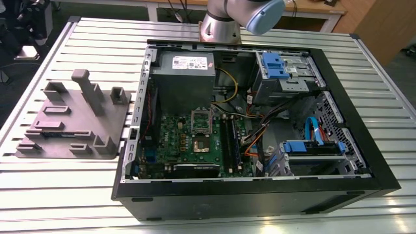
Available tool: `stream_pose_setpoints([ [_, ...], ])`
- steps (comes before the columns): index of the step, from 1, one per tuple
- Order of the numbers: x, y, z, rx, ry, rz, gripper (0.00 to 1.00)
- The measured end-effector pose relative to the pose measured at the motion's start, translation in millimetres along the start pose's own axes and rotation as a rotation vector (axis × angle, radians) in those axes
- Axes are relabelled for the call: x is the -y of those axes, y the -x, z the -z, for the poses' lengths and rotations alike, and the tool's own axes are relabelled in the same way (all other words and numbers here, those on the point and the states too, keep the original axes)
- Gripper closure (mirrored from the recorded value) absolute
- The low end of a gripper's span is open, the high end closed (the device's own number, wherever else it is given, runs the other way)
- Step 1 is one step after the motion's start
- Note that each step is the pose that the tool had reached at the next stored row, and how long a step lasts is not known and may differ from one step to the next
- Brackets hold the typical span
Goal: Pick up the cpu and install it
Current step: 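Pick up the cpu and move it towards the insertion slot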
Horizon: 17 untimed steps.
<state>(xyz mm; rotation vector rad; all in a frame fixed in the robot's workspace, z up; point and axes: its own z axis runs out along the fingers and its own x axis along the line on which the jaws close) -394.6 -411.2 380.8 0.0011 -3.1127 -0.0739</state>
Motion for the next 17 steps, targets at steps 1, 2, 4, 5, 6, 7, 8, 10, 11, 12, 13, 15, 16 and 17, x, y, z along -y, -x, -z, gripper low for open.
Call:
stream_pose_setpoints([
  [1,0.0,1.5,0.0,0.0,0.0,0.0,0.53],
  [2,0.0,3.3,0.1,0.0,0.0,0.0,0.53],
  [4,0.0,6.5,0.2,0.0,0.0,0.0,0.53],
  [5,0.0,8.2,0.2,-0.0001,0.0,0.0,0.53],
  [6,0.0,9.8,0.3,-0.0002,0.0,0.0,0.53],
  [7,0.0,11.6,0.3,-0.0002,0.0,0.0,0.53],
  [8,0.0,13.4,0.4,-0.0003,0.0,0.0,0.53],
  [10,0.0,16.6,0.5,-0.0003,0.0,0.0,0.53],
  [11,0.0,17.6,0.5,-0.0003,0.0,0.0,0.53],
  [12,0.0,18.3,0.5,-0.0003,0.0,0.0,0.53],
  [13,0.0,19.1,0.5,-0.0003,0.0,0.0,0.53],
  [15,0.0,21.0,0.6,-0.0003,0.0001,0.0,0.53],
  [16,0.0,22.1,0.6,-0.0003,0.0,0.0,0.53],
  [17,0.0,23.4,0.6,-0.0003,0.0,0.0,0.53],
])
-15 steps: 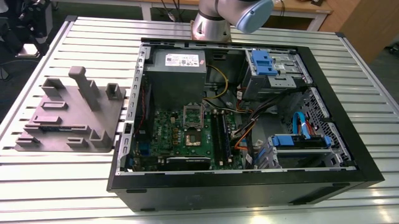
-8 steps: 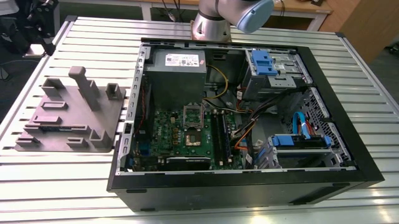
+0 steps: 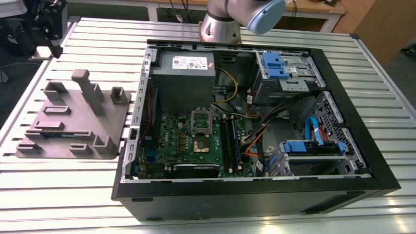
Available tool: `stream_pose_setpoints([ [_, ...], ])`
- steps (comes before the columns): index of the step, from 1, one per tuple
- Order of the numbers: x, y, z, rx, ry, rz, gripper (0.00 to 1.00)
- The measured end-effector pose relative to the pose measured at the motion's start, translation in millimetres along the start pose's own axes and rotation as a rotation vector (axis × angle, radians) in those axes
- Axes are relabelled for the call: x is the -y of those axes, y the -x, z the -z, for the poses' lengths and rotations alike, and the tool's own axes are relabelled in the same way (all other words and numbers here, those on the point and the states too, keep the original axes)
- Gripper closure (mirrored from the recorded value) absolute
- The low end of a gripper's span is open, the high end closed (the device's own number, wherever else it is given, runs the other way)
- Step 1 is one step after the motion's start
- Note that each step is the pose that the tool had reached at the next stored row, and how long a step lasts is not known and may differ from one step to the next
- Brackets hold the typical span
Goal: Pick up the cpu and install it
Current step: 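Pick up the cpu and move it towards the insertion slot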
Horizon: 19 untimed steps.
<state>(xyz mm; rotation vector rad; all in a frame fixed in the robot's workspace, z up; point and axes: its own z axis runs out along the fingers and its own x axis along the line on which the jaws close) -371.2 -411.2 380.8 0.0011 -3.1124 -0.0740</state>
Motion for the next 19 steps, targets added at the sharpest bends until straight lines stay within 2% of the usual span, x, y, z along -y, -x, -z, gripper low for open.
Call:
stream_pose_setpoints([
  [19,0.0,21.4,0.6,0.0,0.0,0.0,0.53],
])
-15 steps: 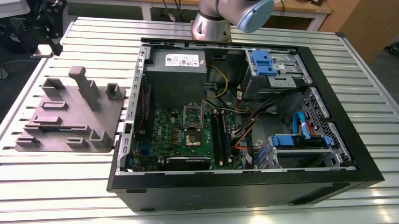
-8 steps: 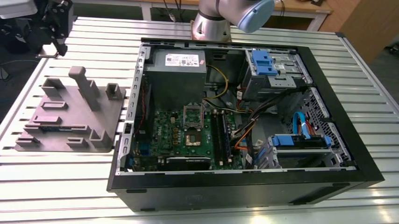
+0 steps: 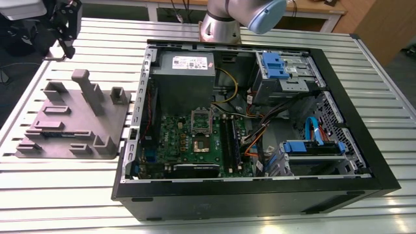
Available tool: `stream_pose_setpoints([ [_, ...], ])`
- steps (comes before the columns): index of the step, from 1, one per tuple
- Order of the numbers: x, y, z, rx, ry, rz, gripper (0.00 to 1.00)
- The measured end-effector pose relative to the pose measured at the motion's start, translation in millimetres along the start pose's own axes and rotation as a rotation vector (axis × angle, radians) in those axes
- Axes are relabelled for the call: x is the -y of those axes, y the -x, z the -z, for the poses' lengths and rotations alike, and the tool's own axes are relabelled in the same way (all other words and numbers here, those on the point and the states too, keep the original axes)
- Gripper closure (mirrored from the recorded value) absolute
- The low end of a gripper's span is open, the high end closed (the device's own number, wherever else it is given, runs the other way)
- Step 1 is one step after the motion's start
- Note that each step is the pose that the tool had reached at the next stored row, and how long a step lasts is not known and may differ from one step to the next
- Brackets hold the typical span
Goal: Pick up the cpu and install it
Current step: 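Pick up the cpu and move it towards the insertion slot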
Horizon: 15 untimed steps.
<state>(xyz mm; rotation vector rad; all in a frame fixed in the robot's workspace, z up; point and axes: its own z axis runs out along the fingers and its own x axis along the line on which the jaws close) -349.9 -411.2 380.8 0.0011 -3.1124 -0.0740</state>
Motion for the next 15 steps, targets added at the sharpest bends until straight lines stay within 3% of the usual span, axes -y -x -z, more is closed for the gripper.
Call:
stream_pose_setpoints([
  [6,0.0,5.4,0.2,-0.0001,-0.0001,0.0,0.53],
  [15,0.0,7.7,0.2,0.0,0.0,0.0,0.53],
])
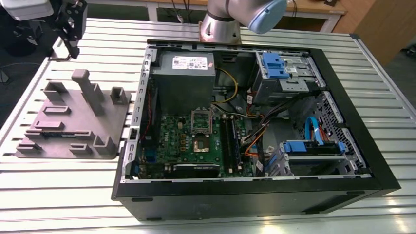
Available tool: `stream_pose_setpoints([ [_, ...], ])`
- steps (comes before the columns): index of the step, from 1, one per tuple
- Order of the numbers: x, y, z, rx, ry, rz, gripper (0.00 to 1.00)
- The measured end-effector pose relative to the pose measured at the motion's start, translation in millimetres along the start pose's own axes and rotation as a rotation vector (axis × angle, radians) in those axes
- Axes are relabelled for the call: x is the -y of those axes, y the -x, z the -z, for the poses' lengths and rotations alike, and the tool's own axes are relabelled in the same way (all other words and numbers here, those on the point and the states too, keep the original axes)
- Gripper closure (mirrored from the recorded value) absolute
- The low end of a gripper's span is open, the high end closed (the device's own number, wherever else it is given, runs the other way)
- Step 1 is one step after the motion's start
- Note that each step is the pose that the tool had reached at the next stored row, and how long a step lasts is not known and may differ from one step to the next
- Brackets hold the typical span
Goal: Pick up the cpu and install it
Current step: 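Pick up the cpu and move it towards the insertion slot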
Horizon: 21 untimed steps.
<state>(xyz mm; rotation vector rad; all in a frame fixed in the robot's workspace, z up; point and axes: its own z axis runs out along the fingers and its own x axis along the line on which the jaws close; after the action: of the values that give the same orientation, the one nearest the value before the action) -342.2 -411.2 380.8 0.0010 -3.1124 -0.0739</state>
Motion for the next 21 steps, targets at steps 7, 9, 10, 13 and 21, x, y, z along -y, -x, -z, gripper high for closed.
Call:
stream_pose_setpoints([
  [7,0.0,3.0,0.1,0.0,0.0,0.0,0.53],
  [9,0.0,3.8,0.1,0.0,0.0,0.0,0.53],
  [10,0.0,4.1,0.1,0.0,0.0,0.0,0.53],
  [13,0.0,5.1,0.2,-0.0001,0.0,0.0,0.53],
  [21,0.0,7.4,0.2,-0.0001,0.0,0.0,0.53],
])
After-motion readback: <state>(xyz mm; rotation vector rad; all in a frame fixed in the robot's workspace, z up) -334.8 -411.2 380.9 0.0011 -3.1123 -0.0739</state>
